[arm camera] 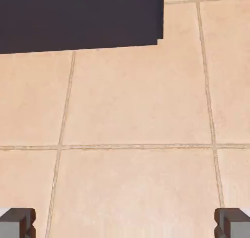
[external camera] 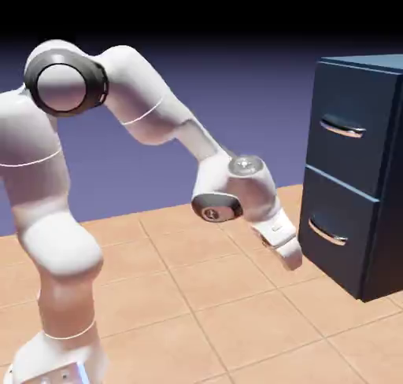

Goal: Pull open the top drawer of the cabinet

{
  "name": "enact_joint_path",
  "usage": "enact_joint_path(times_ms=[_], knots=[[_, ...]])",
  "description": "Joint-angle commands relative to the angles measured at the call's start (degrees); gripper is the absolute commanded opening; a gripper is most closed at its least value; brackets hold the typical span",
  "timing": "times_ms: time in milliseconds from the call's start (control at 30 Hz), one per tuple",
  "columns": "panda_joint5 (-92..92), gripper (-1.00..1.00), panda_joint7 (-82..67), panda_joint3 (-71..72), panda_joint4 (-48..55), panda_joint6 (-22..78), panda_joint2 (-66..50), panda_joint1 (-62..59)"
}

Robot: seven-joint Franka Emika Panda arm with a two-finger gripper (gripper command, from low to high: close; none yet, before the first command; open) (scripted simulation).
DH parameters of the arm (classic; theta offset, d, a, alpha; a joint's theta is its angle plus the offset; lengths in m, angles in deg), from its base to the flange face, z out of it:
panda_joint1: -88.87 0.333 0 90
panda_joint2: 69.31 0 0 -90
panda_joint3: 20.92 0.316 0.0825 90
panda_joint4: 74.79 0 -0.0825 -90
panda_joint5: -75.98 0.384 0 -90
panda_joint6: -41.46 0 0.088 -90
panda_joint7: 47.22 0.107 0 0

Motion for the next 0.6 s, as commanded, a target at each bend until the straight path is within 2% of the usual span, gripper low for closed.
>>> enact_joint_path(times_ms=[0,567], knots=[[2.5,0.00,-2.5,-1.7,0.7,0.5,-2.0,1.4],[44.9,0.00,-44.8,-29.9,12.6,8.8,-35.4,23.8]])
